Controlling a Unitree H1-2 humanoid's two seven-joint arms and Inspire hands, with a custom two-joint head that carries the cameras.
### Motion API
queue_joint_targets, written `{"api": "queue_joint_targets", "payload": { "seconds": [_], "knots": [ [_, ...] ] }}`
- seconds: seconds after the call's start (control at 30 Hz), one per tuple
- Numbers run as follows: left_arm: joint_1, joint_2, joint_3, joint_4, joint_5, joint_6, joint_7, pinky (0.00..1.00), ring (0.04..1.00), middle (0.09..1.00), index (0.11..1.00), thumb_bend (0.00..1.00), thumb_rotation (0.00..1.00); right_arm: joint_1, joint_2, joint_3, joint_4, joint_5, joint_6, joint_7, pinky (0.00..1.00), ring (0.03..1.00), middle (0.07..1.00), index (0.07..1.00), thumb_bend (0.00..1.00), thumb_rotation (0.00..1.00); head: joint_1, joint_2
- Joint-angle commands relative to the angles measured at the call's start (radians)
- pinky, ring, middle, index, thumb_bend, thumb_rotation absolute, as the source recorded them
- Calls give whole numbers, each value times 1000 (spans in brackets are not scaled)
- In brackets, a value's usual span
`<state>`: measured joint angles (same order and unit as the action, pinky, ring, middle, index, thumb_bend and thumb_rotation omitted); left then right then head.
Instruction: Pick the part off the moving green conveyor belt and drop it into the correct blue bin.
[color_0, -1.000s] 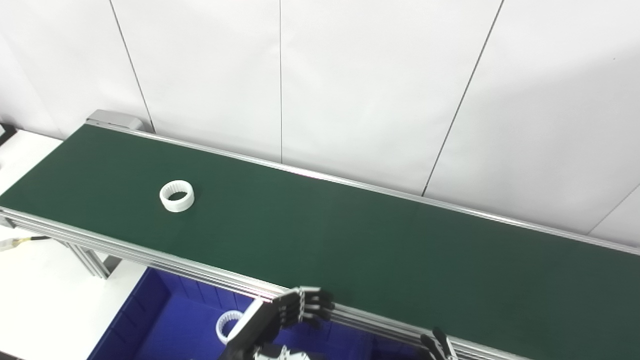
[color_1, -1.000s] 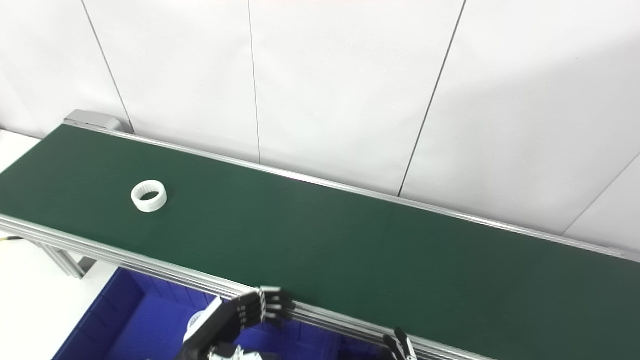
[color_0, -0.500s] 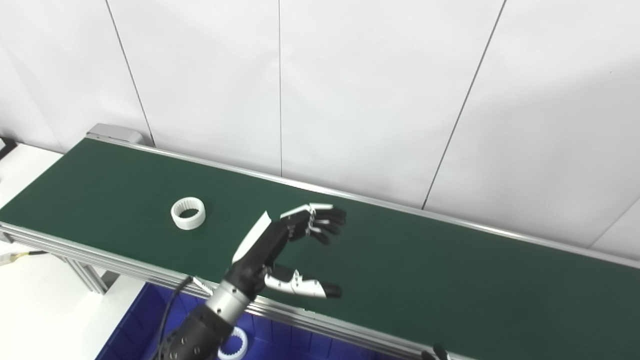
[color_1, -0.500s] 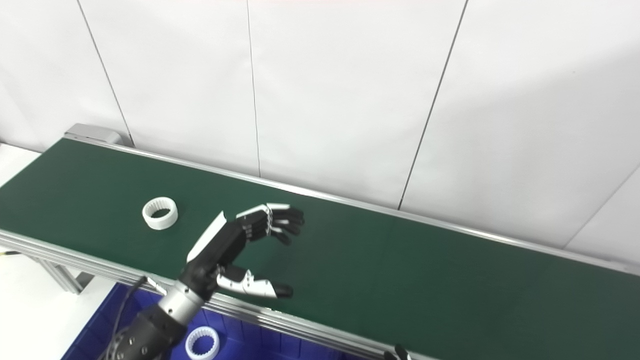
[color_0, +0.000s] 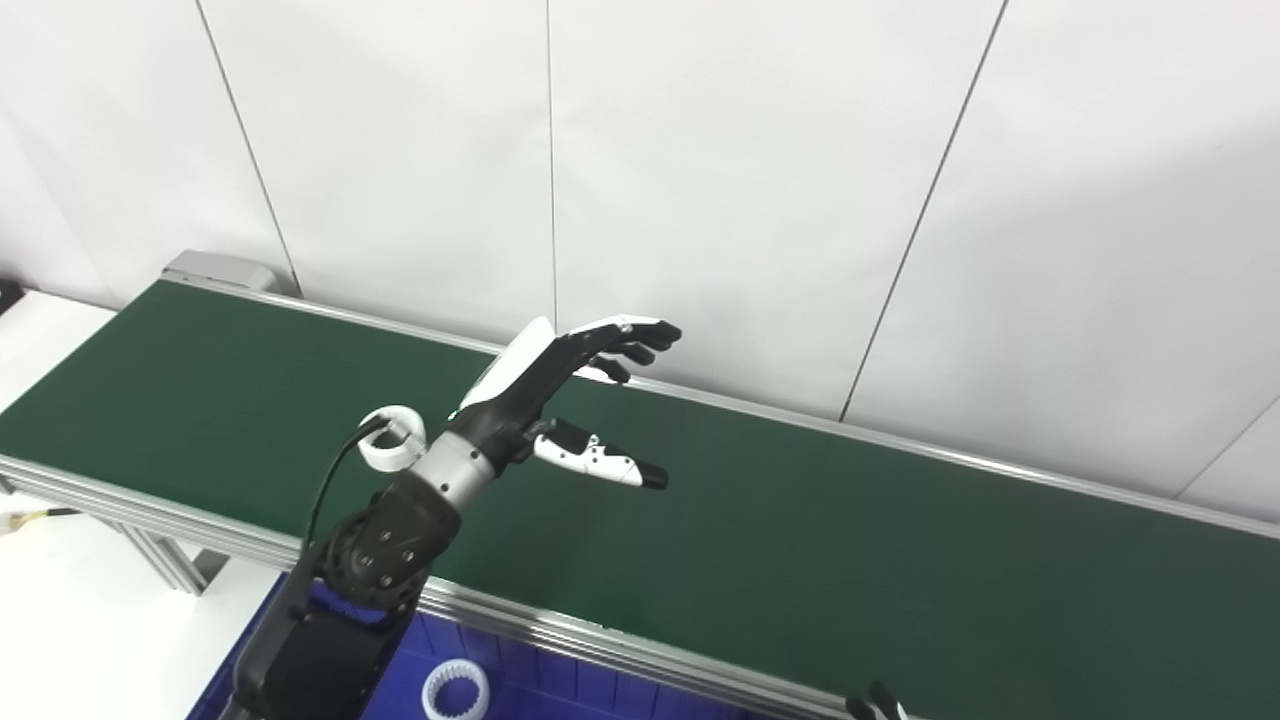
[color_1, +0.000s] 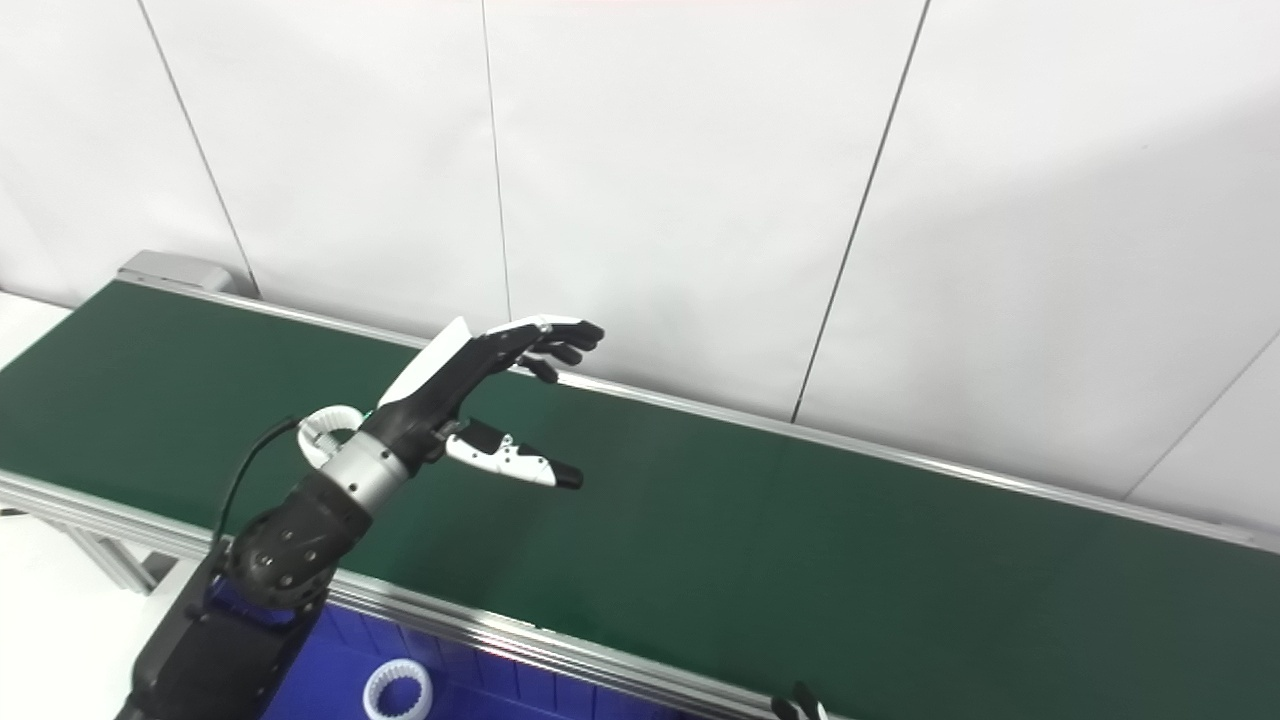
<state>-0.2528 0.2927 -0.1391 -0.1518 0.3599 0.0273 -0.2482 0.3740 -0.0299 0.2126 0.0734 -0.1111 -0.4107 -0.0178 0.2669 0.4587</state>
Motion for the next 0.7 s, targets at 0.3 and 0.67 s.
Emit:
{"api": "queue_joint_targets", "payload": {
  "seconds": [0.3,0.67],
  "knots": [
    [-121,104,-94,65,213,45,-69,698,806,821,796,907,22,-12,8,-2,-11,1,-58,-4,761,850,891,953,226,887,0,5],
    [-181,157,-157,145,306,55,-140,728,802,834,785,914,0,-14,11,0,-7,0,-58,-5,769,855,895,956,234,887,2,2]
  ]
}}
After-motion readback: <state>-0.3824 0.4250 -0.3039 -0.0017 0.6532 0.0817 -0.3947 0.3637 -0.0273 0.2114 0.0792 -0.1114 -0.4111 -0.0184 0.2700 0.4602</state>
